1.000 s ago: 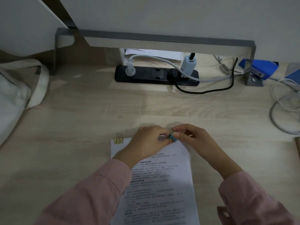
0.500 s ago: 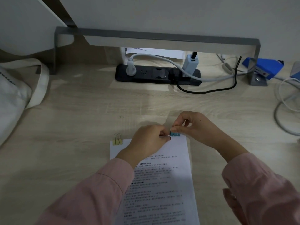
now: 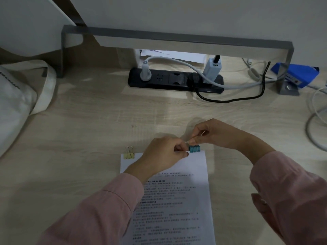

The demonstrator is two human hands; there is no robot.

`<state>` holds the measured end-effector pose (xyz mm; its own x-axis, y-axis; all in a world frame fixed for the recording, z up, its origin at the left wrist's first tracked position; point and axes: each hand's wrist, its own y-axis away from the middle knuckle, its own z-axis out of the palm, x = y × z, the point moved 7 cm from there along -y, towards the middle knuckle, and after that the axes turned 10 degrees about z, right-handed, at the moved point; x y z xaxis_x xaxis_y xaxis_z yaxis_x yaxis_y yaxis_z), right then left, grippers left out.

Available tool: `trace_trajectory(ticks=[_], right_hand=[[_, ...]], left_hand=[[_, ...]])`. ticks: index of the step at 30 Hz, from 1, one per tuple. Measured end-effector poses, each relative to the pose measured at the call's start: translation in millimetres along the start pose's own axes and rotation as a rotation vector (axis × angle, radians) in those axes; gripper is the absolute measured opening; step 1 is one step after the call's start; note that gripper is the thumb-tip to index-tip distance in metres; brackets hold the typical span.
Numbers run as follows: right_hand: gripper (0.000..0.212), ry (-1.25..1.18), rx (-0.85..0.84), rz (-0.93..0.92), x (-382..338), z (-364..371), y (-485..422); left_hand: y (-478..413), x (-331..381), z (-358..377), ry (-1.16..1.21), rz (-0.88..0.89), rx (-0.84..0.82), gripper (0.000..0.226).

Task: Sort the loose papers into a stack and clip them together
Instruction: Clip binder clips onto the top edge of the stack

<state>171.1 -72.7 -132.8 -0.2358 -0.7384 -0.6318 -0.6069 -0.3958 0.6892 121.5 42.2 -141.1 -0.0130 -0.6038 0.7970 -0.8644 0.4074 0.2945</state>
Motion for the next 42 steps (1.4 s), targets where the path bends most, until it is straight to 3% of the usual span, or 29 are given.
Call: trace_trajectory(ticks=[10, 15, 21, 27, 29, 35, 39, 42], right_hand=[[0.01, 0.024, -0.096, 0.036, 2, 7, -6], [0.008, -0.068, -0.08, 0.059, 13, 3, -3], [0.022, -0.083, -0.082, 0.076, 22, 2, -4], [0.009, -0.143, -0.046, 0.083, 19, 5, 11], [0.017, -0.229, -0.018, 0.101, 26, 10, 22], [0.041, -0.561, -0.137, 0.141, 51, 74, 78], [0.046, -0.723, 0.078, 0.128, 61, 106, 85], [0.034, -0.88, 0.133, 0.101, 40, 119, 69]], left_hand=[[0, 1, 0, 0.016, 0.011, 0.006, 0.015], [2, -1, -1, 0.089, -0.026, 0.01, 0.01], [2, 0, -1, 0.065, -0.04, 0.0, 0.008], [5, 3, -3, 0.028, -0.046, -0.003, 0.011], [8, 5, -7, -0.005, -0.046, 0.014, 0.009], [18, 15, -44, -0.018, 0.005, 0.209, 0.004], [32, 25, -84, -0.095, 0.093, 0.433, 0.012], [51, 16, -97, -0.138, 0.133, 0.505, 0.027]])
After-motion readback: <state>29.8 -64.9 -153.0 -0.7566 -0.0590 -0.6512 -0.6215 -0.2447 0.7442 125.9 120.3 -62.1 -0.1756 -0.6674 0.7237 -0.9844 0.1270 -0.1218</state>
